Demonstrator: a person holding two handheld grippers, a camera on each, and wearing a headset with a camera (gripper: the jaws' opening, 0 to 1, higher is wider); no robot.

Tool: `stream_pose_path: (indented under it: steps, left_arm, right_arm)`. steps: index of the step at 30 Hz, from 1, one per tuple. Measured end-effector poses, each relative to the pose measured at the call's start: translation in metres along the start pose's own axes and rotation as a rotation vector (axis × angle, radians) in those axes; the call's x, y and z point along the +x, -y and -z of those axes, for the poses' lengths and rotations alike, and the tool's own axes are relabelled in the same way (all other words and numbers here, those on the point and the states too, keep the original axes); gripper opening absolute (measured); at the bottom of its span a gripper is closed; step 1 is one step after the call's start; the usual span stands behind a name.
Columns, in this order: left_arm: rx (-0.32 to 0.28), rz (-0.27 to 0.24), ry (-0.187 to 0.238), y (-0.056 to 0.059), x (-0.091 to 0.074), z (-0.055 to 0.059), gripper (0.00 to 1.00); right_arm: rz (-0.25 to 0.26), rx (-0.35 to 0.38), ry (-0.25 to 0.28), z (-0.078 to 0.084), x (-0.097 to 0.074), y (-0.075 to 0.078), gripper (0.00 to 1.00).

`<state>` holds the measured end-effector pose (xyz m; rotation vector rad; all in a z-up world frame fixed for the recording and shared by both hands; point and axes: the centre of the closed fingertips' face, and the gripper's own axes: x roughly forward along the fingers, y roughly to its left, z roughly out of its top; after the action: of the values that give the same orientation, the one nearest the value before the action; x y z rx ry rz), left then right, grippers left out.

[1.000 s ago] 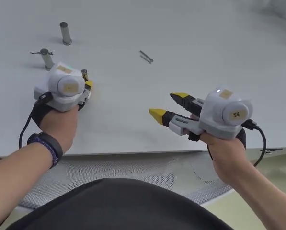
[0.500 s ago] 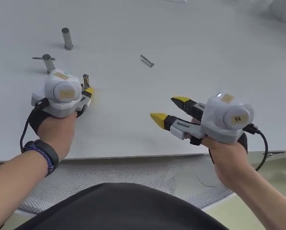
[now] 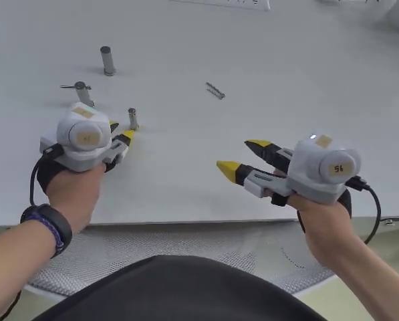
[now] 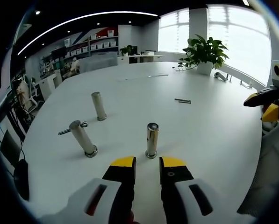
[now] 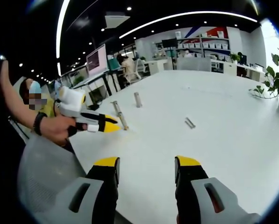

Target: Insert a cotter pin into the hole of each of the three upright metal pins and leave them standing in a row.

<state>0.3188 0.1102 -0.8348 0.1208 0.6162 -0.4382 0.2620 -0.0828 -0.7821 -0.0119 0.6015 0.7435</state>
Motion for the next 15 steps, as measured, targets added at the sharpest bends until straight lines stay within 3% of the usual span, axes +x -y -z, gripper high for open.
stream_pose_path:
  steps: [15]
  left_arm:
    - [0.039, 0.067, 0.036, 0.006, -0.027, -0.014, 0.22]
  right_arm:
    - [-0.015, 0.012, -0.001, 0.0, 0.003, -0.005, 0.5]
